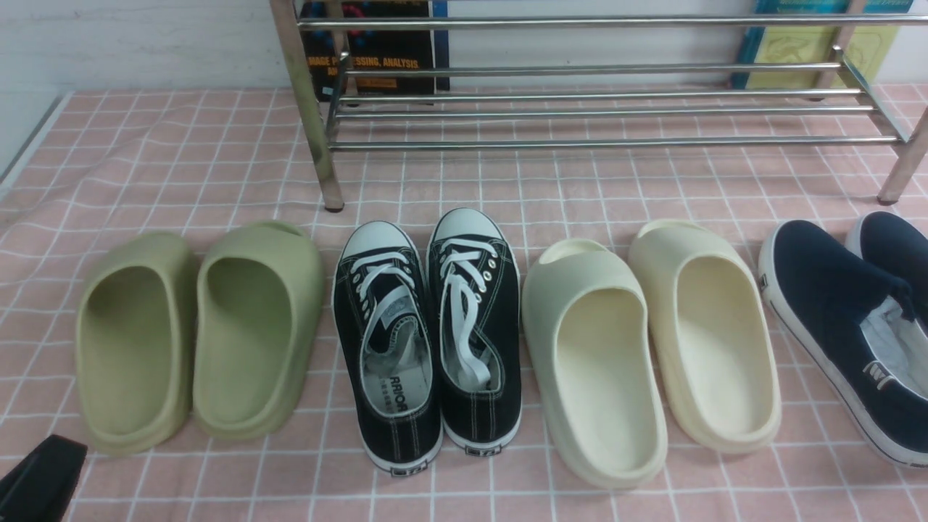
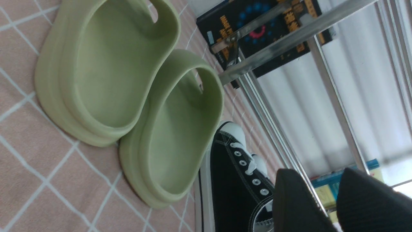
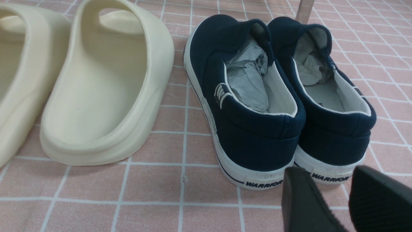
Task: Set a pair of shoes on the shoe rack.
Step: Use the left arm to grab the shoe closest to it, then use the left arm to put a shoe into the shoe rack
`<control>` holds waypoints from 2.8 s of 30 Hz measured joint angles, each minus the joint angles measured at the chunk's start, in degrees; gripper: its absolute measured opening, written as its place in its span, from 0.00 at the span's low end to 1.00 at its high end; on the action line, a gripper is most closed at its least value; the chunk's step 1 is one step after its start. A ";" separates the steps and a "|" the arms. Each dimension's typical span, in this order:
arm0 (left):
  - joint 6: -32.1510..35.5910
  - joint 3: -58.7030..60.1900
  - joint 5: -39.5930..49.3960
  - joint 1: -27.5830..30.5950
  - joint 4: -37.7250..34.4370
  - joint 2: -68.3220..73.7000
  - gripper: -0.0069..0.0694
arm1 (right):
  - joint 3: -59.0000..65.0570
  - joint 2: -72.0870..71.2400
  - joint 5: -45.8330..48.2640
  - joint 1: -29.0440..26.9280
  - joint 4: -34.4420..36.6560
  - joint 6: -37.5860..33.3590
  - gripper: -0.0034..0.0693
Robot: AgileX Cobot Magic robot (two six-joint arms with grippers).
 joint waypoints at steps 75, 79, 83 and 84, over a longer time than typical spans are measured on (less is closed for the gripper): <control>-14.52 -76.46 40.33 -35.01 55.15 87.64 0.11 | 0.00 0.00 0.04 0.00 0.00 0.00 0.37; -16.54 -80.65 38.74 -35.07 58.97 87.64 0.11 | 0.00 0.00 0.04 0.00 0.00 0.00 0.37; -19.73 -82.81 37.81 -35.07 63.25 88.21 0.11 | 0.00 0.00 0.04 0.00 0.00 0.00 0.37; -19.89 -83.04 37.72 -35.07 63.45 88.40 0.11 | 0.00 0.00 0.04 0.00 0.00 0.00 0.37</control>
